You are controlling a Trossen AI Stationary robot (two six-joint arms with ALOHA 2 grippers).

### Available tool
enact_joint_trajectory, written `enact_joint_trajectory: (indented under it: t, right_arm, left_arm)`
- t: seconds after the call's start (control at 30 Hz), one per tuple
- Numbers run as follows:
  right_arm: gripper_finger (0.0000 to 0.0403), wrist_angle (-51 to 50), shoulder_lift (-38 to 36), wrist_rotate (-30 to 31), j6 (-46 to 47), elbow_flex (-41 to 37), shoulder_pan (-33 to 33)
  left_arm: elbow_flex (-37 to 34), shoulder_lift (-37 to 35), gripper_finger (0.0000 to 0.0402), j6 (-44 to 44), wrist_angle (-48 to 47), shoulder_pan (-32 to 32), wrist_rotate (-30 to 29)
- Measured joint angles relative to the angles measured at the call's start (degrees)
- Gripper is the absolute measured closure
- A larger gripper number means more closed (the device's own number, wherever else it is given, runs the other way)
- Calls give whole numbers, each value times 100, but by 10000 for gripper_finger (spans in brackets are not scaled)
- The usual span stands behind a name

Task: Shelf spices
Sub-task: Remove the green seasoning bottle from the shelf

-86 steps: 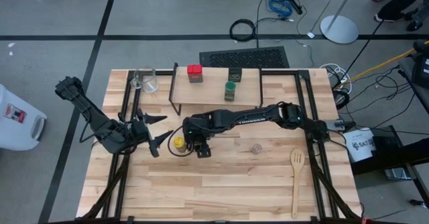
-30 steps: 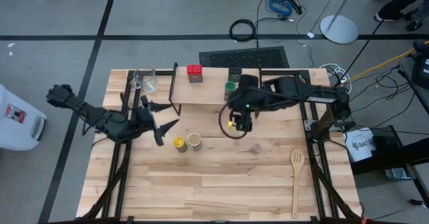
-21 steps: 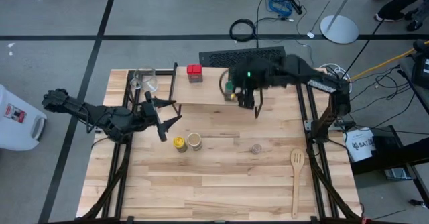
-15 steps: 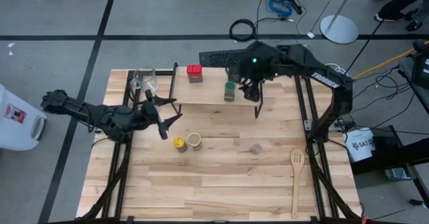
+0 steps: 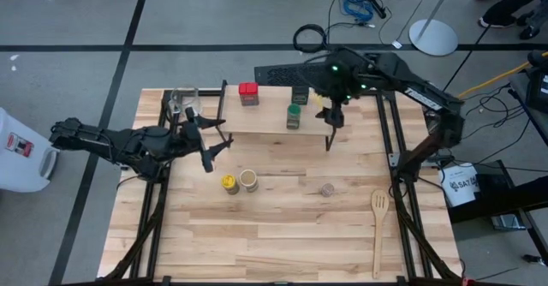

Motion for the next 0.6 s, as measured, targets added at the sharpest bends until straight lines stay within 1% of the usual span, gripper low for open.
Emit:
enact_joint_trajectory:
  t: [0.1, 0.17, 0.27, 0.37, 0.43, 0.5, 0.6]
  right_arm:
    - [87, 520, -558, 24, 375, -1004, -12]
    - [87, 1120, -998, 6, 560, -1750, 2]
    - [87, 2533, -1650, 12, 814, -2916, 52]
    - [87, 4040, -2092, 61, 990, -3974, 71]
    - [87, 5040, -2250, 60, 1077, -4548, 71]
    - [87, 5887, -2282, 59, 1087, -4984, 75]
    - [87, 6678, -2147, 61, 1011, -5332, 71]
  left_arm:
    - [0, 0, 102, 1, -123, 0, 0]
    - [0, 0, 102, 7, -150, 0, 0]
    - [0, 0, 102, 118, -20, 91, 4]
    - [0, 0, 102, 254, 224, 295, 7]
    - [0, 0, 102, 357, 414, 488, 25]
    - [0, 0, 102, 452, 540, 717, 163]
    - [42, 20, 102, 463, 497, 1114, 469]
